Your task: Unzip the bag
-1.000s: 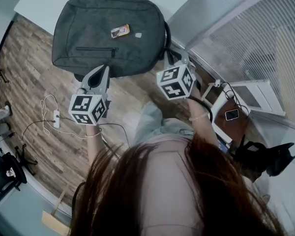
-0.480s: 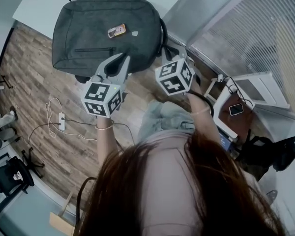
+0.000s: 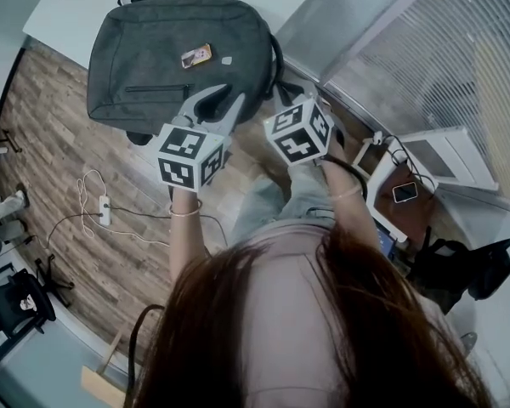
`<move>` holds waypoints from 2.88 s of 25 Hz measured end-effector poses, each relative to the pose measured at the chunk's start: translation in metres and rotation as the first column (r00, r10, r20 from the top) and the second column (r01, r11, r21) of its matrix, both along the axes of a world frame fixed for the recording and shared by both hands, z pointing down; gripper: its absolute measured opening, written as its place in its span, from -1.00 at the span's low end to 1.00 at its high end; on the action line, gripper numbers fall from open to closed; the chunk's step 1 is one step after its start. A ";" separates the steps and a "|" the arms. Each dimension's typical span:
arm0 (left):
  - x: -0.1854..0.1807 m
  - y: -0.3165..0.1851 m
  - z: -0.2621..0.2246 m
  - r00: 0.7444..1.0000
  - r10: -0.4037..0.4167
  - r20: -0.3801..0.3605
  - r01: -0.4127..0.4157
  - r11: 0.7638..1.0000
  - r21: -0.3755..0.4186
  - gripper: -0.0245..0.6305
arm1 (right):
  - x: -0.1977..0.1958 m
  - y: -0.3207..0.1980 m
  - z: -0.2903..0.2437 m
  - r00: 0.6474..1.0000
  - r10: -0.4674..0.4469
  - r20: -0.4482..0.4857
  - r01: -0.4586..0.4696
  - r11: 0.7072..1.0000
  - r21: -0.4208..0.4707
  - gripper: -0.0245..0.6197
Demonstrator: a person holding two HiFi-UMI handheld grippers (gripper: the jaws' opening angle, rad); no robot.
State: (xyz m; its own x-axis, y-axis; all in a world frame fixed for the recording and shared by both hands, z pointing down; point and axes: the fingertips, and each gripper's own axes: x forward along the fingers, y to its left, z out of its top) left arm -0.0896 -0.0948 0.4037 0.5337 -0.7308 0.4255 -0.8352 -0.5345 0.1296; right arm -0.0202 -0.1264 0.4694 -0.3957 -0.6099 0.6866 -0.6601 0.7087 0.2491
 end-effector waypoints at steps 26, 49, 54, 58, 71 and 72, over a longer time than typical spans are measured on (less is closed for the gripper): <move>0.043 -0.034 0.032 0.966 -0.010 0.259 0.067 0.975 -0.212 -0.47 | 0.004 -0.006 -0.004 0.950 -0.304 0.070 0.310 0.947 -0.090 -0.89; 0.047 -0.047 0.049 0.929 -0.103 0.356 0.156 0.980 -0.122 -0.67 | 0.010 -0.028 -0.003 0.864 -0.502 0.044 0.502 0.865 -0.010 -0.88; 0.044 -0.049 0.052 0.930 -0.113 0.349 0.156 0.983 -0.096 -0.68 | 0.009 -0.039 -0.001 0.855 -0.516 0.054 0.516 0.856 0.005 -0.88; 0.045 -0.049 0.053 0.936 -0.110 0.335 0.150 0.984 -0.096 -0.69 | 0.010 -0.048 -0.002 0.859 -0.508 0.056 0.508 0.861 0.017 -0.87; 0.046 -0.046 0.055 0.976 -0.044 0.215 0.079 0.984 -0.158 -0.70 | 0.007 -0.087 -0.007 0.900 -0.435 0.006 0.434 0.898 0.070 -0.87; 0.045 -0.046 0.055 0.978 -0.037 0.204 0.071 0.984 -0.164 -0.70 | 0.006 -0.090 -0.007 0.904 -0.428 -0.001 0.427 0.901 0.074 -0.87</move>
State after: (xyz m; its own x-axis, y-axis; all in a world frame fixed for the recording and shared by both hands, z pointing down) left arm -0.0443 -0.1406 0.4583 0.3872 -0.6642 0.6395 -0.8803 -0.4726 0.0422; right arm -0.0140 -0.2160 0.4624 -0.6393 -0.4265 0.6399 -0.3016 0.9045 0.3016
